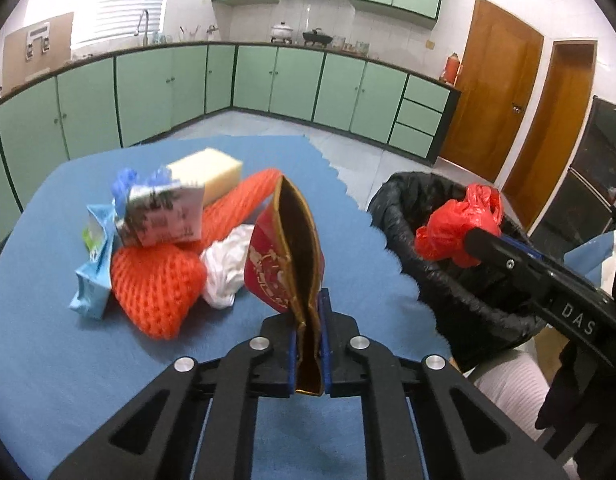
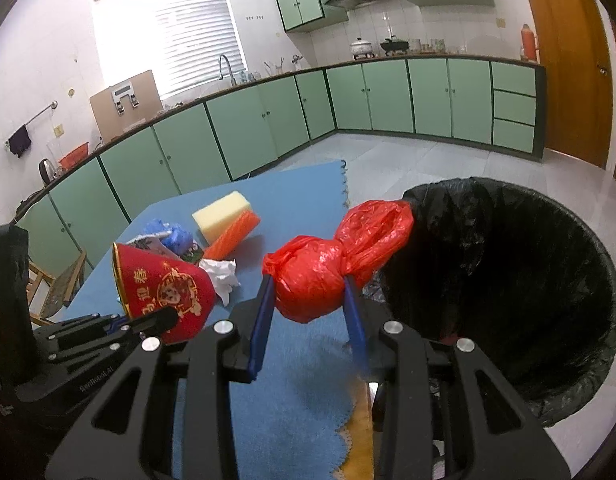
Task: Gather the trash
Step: 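Carry the bag and envelope over the bin and open both tools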
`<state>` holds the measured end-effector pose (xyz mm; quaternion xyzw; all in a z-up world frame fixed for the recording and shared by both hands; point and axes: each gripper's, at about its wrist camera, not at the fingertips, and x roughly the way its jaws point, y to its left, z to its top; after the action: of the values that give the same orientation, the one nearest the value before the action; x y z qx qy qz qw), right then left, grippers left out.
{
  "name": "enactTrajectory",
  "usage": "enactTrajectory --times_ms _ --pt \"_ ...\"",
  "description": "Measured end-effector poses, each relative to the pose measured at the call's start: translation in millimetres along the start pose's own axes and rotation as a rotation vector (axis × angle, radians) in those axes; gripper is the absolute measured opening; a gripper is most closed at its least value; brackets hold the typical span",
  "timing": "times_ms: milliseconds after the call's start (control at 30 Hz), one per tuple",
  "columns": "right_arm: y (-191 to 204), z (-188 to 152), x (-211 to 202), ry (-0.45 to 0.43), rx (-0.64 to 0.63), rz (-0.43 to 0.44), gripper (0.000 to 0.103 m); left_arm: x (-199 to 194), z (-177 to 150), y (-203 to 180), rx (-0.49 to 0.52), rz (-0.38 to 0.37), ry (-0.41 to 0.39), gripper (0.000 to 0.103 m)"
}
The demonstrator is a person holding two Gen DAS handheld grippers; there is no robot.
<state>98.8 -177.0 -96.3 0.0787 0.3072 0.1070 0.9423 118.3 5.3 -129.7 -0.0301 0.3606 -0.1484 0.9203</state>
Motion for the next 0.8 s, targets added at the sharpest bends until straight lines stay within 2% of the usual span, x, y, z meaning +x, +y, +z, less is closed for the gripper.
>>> enactTrajectory --times_ms 133,333,533,633,800 --pt "-7.0 6.2 -10.3 -0.021 0.001 -0.015 0.033 -7.2 12.3 -7.5 0.017 -0.011 -0.028 0.009" --pt "-37.9 19.9 -27.2 -0.060 0.044 -0.070 0.033 -6.5 38.0 -32.2 0.056 -0.047 -0.069 0.009" --pt "-78.1 31.6 -38.5 -0.082 0.043 -0.156 0.033 15.9 68.0 -70.5 0.095 -0.111 -0.104 0.009" --pt "-99.5 33.1 -40.2 -0.081 0.058 -0.183 0.033 34.7 80.6 -96.7 0.115 -0.162 -0.098 0.009" --pt "-141.5 28.9 -37.1 -0.064 0.080 -0.245 0.033 62.1 89.7 -130.2 0.140 -0.206 -0.075 0.009"
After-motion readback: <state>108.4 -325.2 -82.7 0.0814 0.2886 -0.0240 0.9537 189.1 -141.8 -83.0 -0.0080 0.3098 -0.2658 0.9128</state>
